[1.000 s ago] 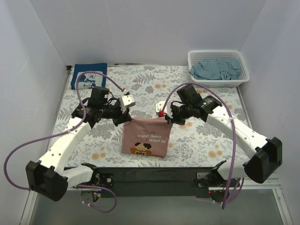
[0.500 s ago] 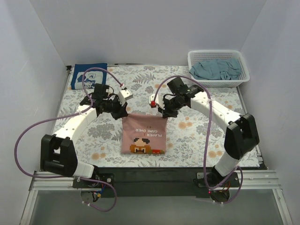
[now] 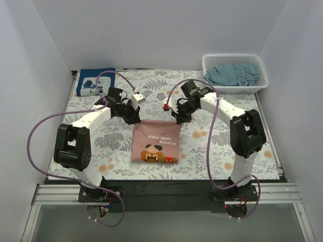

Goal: Fold and stack the t-shirts
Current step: Fold the tshirt

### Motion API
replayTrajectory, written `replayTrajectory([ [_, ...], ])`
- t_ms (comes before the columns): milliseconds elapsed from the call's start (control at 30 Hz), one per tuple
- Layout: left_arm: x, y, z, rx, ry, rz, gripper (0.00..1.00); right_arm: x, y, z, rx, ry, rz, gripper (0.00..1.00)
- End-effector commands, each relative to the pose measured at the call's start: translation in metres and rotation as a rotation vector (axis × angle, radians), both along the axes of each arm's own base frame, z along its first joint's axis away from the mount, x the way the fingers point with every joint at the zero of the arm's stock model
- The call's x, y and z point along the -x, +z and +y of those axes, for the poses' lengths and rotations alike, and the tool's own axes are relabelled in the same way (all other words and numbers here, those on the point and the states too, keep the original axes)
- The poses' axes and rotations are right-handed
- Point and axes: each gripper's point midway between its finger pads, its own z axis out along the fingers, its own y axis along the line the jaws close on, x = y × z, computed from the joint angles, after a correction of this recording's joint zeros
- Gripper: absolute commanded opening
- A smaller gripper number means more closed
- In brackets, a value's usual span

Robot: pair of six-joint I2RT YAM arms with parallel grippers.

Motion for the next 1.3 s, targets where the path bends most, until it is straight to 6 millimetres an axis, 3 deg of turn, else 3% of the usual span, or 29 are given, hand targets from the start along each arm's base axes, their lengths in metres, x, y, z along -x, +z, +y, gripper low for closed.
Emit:
replayTrajectory([
  [0,-0.024,0.023,0.002,0.014,0.035,-0.082,0.00,-0.015,0.011,-0.002,0.001,0.014,-0.061,0.01],
  [167,-0.037,0.004,0.011,-0.049,0.099,-0.049,0.00,-0.023,-0.006,0.002,0.019,-0.010,-0.022,0.01],
  [333,-0.049,-0.030,0.022,-0.124,0.148,0.005,0.00,-0.033,-0.030,-0.004,0.072,-0.031,-0.011,0.01],
  [567,-0.075,-0.051,0.024,-0.116,0.230,0.056,0.07,-0.064,-0.048,-0.006,0.101,-0.105,-0.048,0.01],
  [633,-0.088,-0.042,0.027,-0.099,0.258,0.037,0.12,-0.075,-0.048,-0.007,0.101,-0.142,-0.056,0.01],
  [733,-0.111,-0.016,0.038,-0.018,0.345,0.041,0.18,-0.104,-0.022,-0.005,0.054,-0.264,-0.084,0.04],
  [767,-0.119,-0.003,0.048,0.028,0.369,0.042,0.21,-0.111,-0.013,-0.005,0.042,-0.300,-0.092,0.12],
  [800,-0.122,0.011,0.053,0.065,0.407,0.052,0.23,-0.122,0.004,-0.005,0.008,-0.372,-0.093,0.28],
  [867,-0.135,0.039,0.070,0.126,0.462,0.025,0.29,-0.132,0.034,-0.010,-0.041,-0.447,-0.121,0.42],
  [900,-0.136,0.052,0.073,0.161,0.500,0.034,0.30,-0.136,0.046,-0.016,-0.070,-0.492,-0.124,0.72],
  [933,-0.134,0.069,0.073,0.193,0.503,0.021,0.33,-0.133,0.069,-0.018,-0.115,-0.530,-0.122,0.80],
  [967,-0.131,0.080,0.085,0.223,0.528,0.028,0.34,-0.127,0.079,-0.018,-0.149,-0.537,-0.102,0.84],
  [1033,-0.106,0.106,0.069,0.323,0.483,0.088,0.34,-0.104,0.095,-0.020,-0.201,-0.545,-0.058,0.85],
  [1067,-0.092,0.111,0.059,0.365,0.460,0.128,0.41,-0.090,0.101,-0.013,-0.244,-0.520,-0.009,0.85],
  [1133,-0.051,0.106,0.034,0.461,0.404,0.283,0.44,-0.053,0.100,-0.011,-0.287,-0.515,0.115,0.84],
  [1167,-0.024,0.112,0.005,0.473,0.325,0.322,0.44,-0.030,0.104,0.000,-0.344,-0.493,0.232,0.85],
  [1200,0.004,0.095,-0.007,0.482,0.309,0.421,0.44,-0.011,0.101,0.006,-0.359,-0.481,0.304,0.85],
  [1233,0.024,0.095,-0.022,0.519,0.254,0.474,0.45,0.008,0.107,0.010,-0.385,-0.462,0.345,0.85],
  [1267,0.048,0.102,-0.041,0.537,0.228,0.540,0.45,0.039,0.088,0.012,-0.379,-0.438,0.467,0.86],
])
